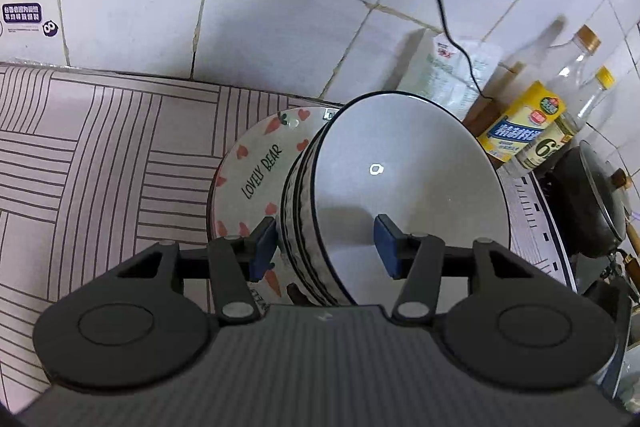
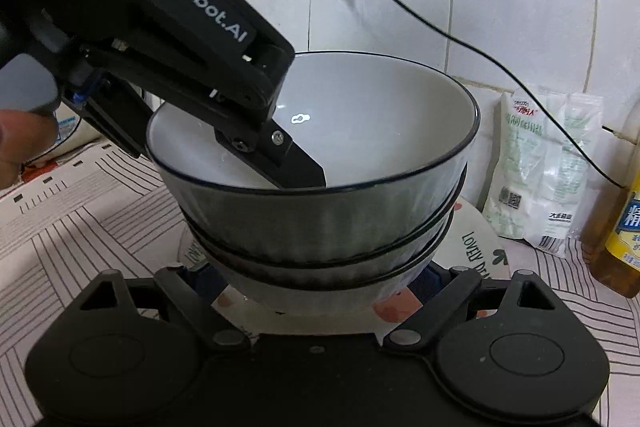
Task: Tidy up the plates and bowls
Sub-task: 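Lift the bowl stack and carry it over the pink bunny plate stack, then lower the bowl stack onto the plates and open both grippers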
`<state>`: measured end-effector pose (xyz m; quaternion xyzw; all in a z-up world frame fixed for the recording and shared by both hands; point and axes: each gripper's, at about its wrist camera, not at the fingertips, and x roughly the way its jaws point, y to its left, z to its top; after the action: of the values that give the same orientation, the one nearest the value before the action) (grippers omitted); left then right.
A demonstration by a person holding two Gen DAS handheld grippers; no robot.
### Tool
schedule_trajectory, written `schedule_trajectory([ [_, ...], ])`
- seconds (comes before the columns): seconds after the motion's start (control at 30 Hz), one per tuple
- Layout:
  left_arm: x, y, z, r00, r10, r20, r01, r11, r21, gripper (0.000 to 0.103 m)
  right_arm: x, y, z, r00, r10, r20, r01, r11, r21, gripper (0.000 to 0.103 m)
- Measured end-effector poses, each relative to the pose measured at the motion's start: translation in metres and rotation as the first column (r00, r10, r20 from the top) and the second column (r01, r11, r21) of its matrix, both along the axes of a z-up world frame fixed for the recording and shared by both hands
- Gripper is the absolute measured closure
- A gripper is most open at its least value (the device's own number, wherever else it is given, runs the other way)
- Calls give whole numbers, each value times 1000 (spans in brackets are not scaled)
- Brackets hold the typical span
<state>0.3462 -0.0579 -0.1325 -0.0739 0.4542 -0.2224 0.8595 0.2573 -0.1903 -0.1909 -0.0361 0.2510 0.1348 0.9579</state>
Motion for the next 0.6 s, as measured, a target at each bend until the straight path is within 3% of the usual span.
schedule_trajectory([
  [0.3,6,-10,-7,1000,7,-4,-7,1000,20,52,10,-9,-7,999,-28,-45,30,998,57,10],
  [0.6,10,-11,-8,996,66,-55,-65,998,11,51,6,-5,-9,999,-34,-35,35,999,38,11],
])
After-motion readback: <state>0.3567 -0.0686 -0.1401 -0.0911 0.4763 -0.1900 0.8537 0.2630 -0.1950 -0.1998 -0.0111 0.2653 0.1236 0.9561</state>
